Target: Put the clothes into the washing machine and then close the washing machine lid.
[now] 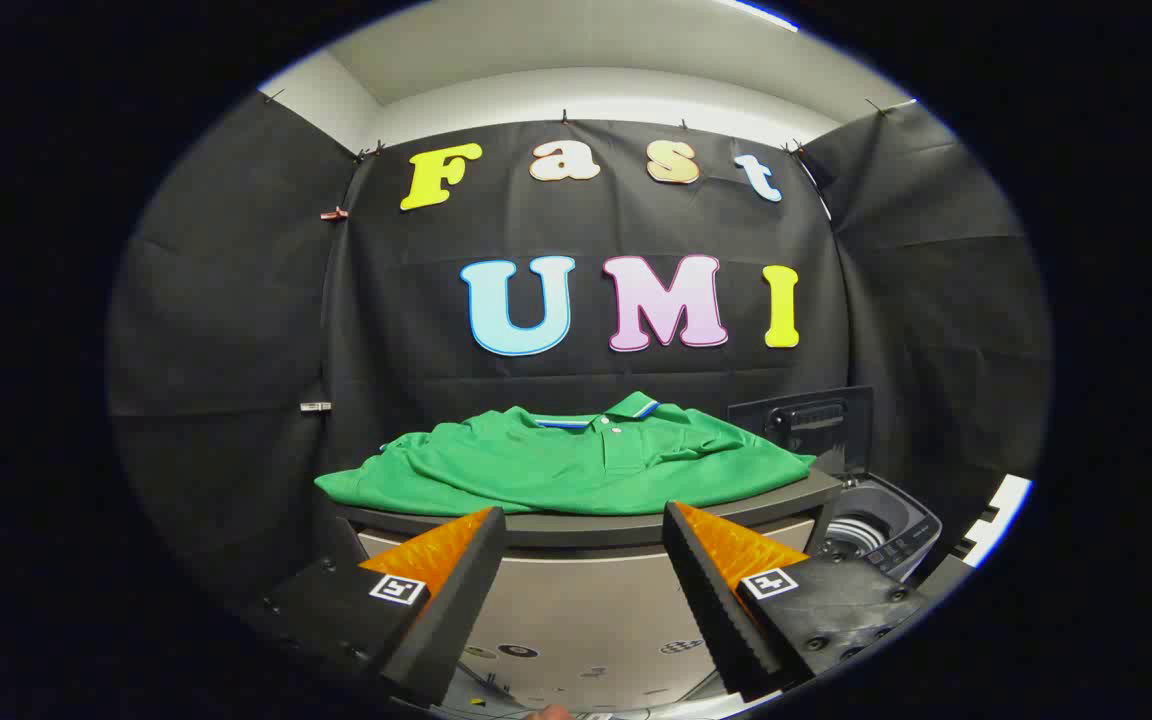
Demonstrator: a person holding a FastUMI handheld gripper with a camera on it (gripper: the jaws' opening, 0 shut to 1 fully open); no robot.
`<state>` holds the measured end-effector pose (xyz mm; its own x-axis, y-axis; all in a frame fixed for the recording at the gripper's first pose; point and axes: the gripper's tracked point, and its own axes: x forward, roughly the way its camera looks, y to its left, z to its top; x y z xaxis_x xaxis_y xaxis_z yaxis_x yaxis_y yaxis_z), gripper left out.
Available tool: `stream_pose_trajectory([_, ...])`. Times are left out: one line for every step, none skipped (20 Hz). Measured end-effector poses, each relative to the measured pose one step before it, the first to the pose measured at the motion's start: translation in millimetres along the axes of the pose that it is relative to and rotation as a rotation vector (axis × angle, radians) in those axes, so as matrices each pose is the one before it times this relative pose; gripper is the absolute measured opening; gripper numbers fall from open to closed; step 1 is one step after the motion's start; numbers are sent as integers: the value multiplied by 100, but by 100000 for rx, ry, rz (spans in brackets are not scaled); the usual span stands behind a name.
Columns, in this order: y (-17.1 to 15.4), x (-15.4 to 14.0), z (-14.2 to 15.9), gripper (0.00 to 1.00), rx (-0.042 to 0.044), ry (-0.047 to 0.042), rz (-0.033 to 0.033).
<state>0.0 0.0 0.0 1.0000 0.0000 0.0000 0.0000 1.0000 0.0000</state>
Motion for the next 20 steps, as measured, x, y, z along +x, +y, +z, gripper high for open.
stream_pose_trajectory([82, -9, 48, 98, -463, 126, -25])
stream_pose_trajectory([6, -56, -27, 98, -431, -16, -2])
stream_pose_trajectory([97, 84, 28, 98, 102, -34, 382])
stream_pose_trajectory([151, -14, -34, 98, 231, 19, 568])
stream_pose_trajectory([79, 80, -40, 98, -51, 372, 206])
stream_pose_trajectory([-50, 104, 72, 98, -399, -87, -10])
stream_pose_trajectory([-132, 54, 13, 98, -156, 114, -148])
stream_pose_trajectory([-74, 48, 6, 98, 123, -82, -322])
stream_pose_trajectory([36, 62, 59, 98, 307, -68, 171])
stream_pose_trajectory([12, 94, -25, 98, -57, 86, -185])
stream_pose_trajectory([-34, 24, -15, 98, -276, -3, 17])
stream_pose_trajectory([0, 2, -6, 98, -168, 163, 274])
stream_pose_trajectory([-40, 71, -15, 98, -47, 105, 169])
stream_pose_trajectory([-61, 125, 98, 98, 130, 120, -33])
stream_pose_trajectory([-166, 49, -10, 98, 208, 134, -148])
stream_pose_trajectory([-5, 110, -104, 98, 419, 416, -20])
stream_pose_trajectory([18, 91, 84, 98, 568, 239, 112])
stream_pose_trajectory([11, 52, -5, 98, 313, 178, 56])
stream_pose_trajectory([115, 156, 81, 98, 101, 390, 319])
stream_pose_trajectory([-4, 116, 357, 98, -307, -31, -144])
